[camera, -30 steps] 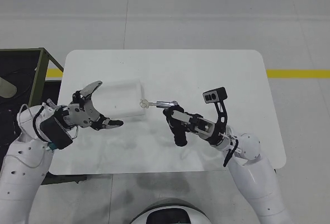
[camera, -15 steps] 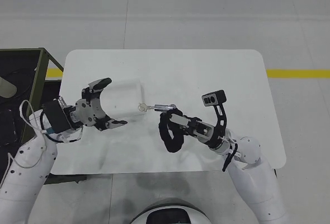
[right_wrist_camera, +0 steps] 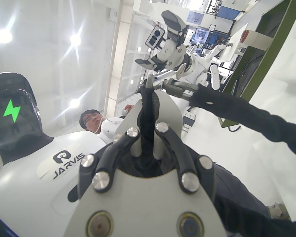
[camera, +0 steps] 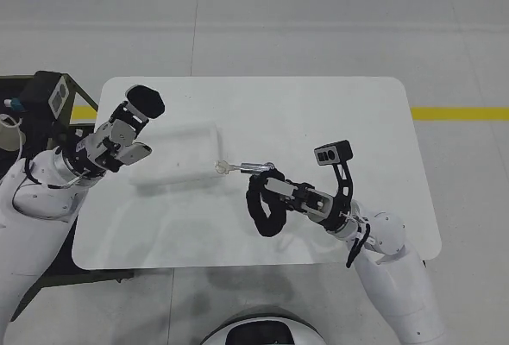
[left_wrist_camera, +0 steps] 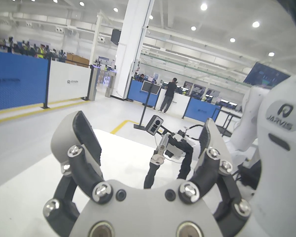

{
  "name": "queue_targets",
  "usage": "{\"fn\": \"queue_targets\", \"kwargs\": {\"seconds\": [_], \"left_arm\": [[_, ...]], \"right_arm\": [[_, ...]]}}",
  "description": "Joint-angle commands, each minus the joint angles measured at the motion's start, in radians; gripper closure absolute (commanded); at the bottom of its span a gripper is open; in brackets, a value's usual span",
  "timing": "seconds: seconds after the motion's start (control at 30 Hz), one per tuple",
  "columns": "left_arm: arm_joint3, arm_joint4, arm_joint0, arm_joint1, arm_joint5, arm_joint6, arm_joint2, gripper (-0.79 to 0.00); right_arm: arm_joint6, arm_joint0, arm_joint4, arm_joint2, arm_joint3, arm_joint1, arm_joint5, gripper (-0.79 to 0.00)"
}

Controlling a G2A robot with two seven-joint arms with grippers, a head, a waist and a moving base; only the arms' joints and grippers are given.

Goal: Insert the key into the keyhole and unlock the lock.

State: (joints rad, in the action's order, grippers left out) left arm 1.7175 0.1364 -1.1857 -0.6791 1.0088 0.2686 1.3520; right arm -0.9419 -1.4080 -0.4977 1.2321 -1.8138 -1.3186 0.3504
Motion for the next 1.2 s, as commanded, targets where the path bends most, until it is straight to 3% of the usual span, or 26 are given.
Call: {"fn": "queue_targets", "kwargs": {"seconds": [0.0,0.17,0.23,0.33,0.4,0.47,0.57,0.67,0.7,0.8,0.87,0.93,1.0,1.1,1.17], "left_arm": [[-0.013,0.090,0.007,0.003,-0.006,0.074,0.004,-0.785],[-0.013,0.090,0.007,0.003,-0.006,0.074,0.004,-0.785],[0.025,0.173,-0.032,0.003,-0.080,0.136,-0.046,-0.785],[0.047,0.531,-0.011,0.013,-0.289,0.432,-0.112,-0.785],[-0.002,0.829,0.029,0.012,-0.443,0.639,-0.125,-0.785],[-0.081,0.900,0.076,0.009,-0.530,0.808,-0.127,-0.785],[-0.133,1.022,0.106,-0.010,-0.628,0.951,-0.172,-0.785],[-0.181,1.085,0.138,-0.030,-0.706,1.071,-0.212,-0.560],[-0.194,1.061,0.148,-0.036,-0.703,1.087,-0.225,-0.529],[-0.202,0.977,0.164,-0.054,-0.680,1.103,-0.265,-0.585],[-0.203,0.946,0.171,-0.066,-0.676,1.097,-0.284,-0.576],[-0.203,0.952,0.172,-0.078,-0.684,1.088,-0.301,-0.336],[-0.214,0.954,0.179,-0.088,-0.685,1.086,-0.307,-0.283],[-0.222,0.958,0.184,-0.103,-0.680,1.087,-0.313,-0.135],[-0.223,0.949,0.185,-0.111,-0.678,1.086,-0.313,-0.120]], "right_arm": [[0.000,0.000,0.000,0.000,0.000,0.000,0.000,0.000],[0.011,-0.013,0.002,-0.001,-0.007,0.000,-0.001,0.000],[0.029,-0.031,0.008,0.000,-0.026,0.001,-0.003,0.000],[0.034,-0.028,0.006,-0.006,-0.019,0.001,-0.009,0.000],[0.035,-0.025,-0.002,-0.012,-0.013,0.001,-0.009,0.000],[0.034,-0.026,-0.002,-0.016,-0.012,0.000,-0.007,0.000],[0.038,-0.025,0.003,-0.019,-0.016,0.000,-0.014,0.000],[0.040,-0.026,0.008,-0.024,-0.019,0.000,-0.025,0.000],[0.042,-0.027,0.011,-0.026,-0.020,0.000,-0.028,0.000],[0.044,-0.025,0.019,-0.033,-0.021,0.000,-0.035,0.000],[0.047,-0.023,0.022,-0.038,-0.020,-0.001,-0.039,0.000],[0.047,-0.022,0.026,-0.043,-0.022,-0.002,-0.040,0.000],[0.049,-0.022,0.027,-0.045,-0.022,-0.002,-0.040,0.000],[0.049,-0.021,0.029,-0.047,-0.022,-0.003,-0.043,0.000],[0.048,-0.021,0.029,-0.047,-0.021,-0.003,-0.045,0.000]]}}
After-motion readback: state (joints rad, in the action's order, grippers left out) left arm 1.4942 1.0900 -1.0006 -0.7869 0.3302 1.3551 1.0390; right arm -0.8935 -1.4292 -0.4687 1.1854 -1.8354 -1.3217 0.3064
